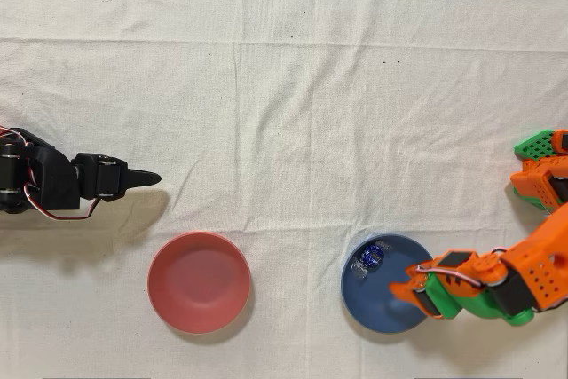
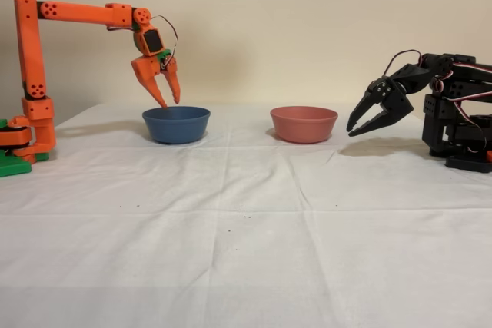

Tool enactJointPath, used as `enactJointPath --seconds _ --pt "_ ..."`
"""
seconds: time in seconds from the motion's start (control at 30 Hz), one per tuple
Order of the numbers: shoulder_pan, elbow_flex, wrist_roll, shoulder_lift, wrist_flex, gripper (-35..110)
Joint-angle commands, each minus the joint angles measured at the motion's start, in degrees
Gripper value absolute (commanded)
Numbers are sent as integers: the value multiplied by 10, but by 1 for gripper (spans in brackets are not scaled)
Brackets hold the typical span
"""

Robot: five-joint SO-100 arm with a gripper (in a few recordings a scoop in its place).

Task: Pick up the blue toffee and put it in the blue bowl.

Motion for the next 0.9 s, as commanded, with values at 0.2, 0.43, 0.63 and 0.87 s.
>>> enactJointPath --seconds 0.2,0.43,0.63,0.87 --pt "97 34 -33 211 42 0" --pt "222 84 -59 330 54 0" --pt "339 215 -118 473 -5 0" --pt "401 406 -161 628 -48 0"
